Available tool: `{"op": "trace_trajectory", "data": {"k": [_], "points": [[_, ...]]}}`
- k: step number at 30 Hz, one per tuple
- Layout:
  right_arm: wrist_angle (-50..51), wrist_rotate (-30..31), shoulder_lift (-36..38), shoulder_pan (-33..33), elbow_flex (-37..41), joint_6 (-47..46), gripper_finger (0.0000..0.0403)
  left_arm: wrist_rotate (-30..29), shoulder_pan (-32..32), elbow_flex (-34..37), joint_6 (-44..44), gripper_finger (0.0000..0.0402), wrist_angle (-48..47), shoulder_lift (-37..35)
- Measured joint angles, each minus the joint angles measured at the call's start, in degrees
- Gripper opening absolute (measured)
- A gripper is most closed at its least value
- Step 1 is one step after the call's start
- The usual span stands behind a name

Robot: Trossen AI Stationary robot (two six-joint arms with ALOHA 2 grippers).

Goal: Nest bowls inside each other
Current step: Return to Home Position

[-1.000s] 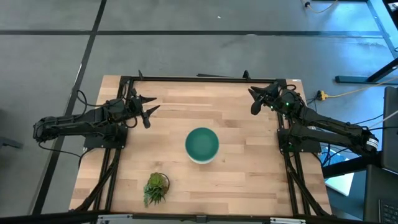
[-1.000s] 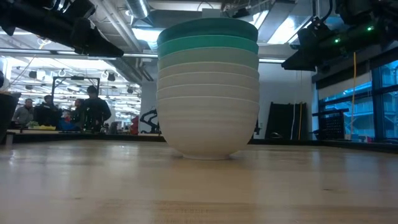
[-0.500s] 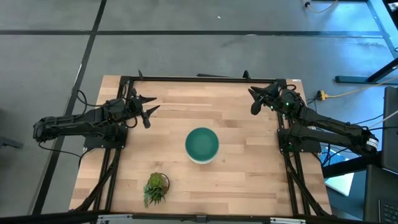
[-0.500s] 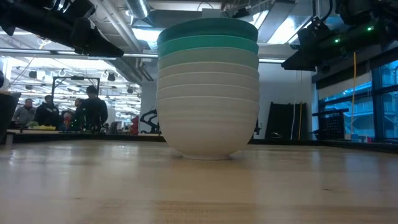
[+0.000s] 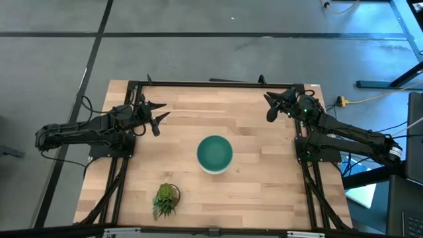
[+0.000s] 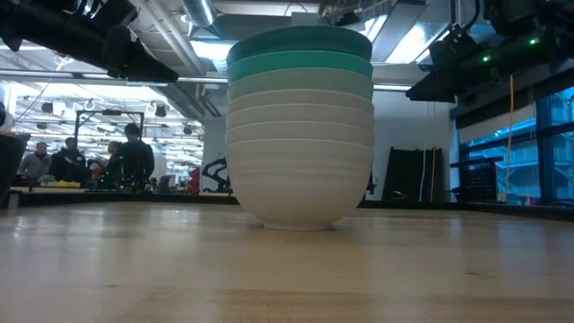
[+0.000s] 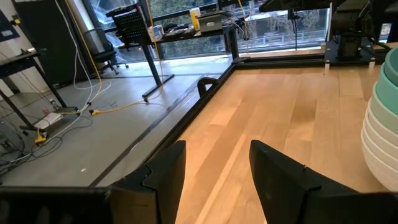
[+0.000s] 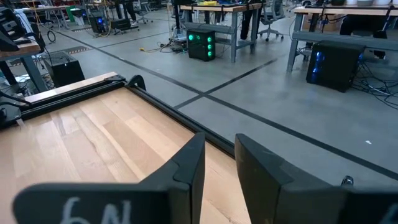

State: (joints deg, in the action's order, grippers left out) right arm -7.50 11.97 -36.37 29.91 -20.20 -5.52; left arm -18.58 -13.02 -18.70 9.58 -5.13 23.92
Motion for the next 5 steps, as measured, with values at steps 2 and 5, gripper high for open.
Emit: {"op": "trace_trajectory", "data": {"k": [2, 5], "points": [[0.0, 0.0, 0.0, 0.0, 0.0, 0.0, 0.0091, 0.0, 0.0, 0.0, 0.0, 0.0173, 0.0, 0.0], [0.0, 0.0, 0.0, 0.0, 0.0, 0.0, 0.0091, 0.0, 0.0, 0.0, 0.0, 0.0173, 0.0, 0.0]]}}
